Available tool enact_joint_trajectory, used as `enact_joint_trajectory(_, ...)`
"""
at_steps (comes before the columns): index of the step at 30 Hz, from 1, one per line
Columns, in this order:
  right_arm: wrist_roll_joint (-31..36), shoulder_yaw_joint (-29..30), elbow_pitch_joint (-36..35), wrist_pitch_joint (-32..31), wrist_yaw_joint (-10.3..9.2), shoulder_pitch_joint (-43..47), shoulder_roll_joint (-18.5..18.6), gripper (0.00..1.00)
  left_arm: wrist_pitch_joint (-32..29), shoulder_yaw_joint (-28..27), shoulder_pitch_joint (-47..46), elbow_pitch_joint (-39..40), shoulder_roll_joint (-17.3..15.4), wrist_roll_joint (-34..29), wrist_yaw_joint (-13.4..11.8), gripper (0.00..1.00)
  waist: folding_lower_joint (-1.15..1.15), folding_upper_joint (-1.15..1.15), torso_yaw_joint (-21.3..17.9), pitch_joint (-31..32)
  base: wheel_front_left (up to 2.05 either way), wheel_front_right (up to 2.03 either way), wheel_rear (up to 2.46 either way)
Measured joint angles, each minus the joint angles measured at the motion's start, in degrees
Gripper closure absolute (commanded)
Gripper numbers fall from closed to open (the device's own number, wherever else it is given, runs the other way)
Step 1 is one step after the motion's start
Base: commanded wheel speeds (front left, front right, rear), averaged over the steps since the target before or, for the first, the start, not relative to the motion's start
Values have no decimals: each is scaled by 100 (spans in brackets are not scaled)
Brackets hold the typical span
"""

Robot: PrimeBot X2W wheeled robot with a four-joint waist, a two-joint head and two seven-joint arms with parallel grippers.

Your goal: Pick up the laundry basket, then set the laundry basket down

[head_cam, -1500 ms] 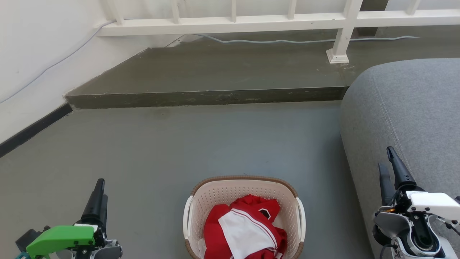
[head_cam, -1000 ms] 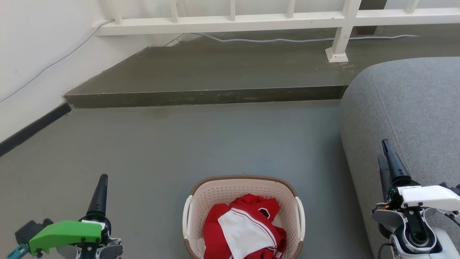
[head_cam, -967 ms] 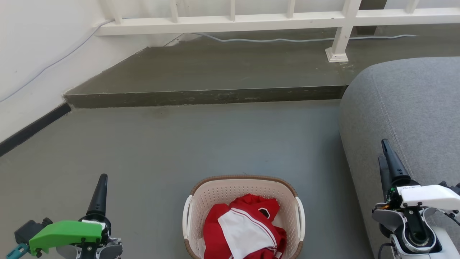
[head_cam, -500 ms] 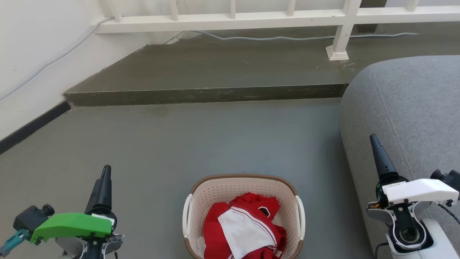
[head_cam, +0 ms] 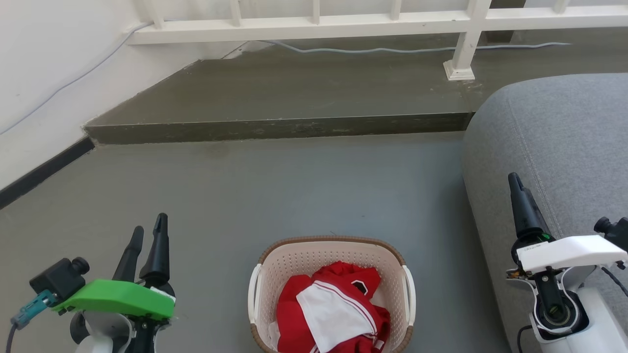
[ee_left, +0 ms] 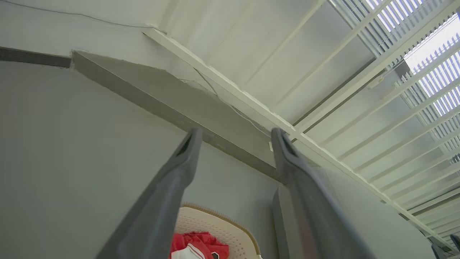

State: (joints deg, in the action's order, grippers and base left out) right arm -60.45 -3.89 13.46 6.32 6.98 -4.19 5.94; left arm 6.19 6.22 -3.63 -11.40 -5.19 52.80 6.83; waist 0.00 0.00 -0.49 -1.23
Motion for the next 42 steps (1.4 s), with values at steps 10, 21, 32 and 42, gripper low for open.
enact_joint_trajectory(10,1068,-51,-32,192,-1,-12,69,0,203,143,-2,144,-127,-1308,5,0,0,0,2,-22,0,0,0)
enact_joint_trajectory(21,2081,-221,-21,392,-9,-57,37,0,421,167,-2,266,-66,-2354,4,0,0,0,5,-35,0,0,0)
enact_joint_trajectory(32,3131,-246,20,637,-110,-132,-7,0,656,230,-2,336,34,-3389,5,0,0,0,-32,-53,0,0,0)
enact_joint_trajectory(42,3754,-265,62,803,-110,-149,-43,0,806,281,-2,432,67,-4041,23,0,0,0,-39,-60,0,0,0)
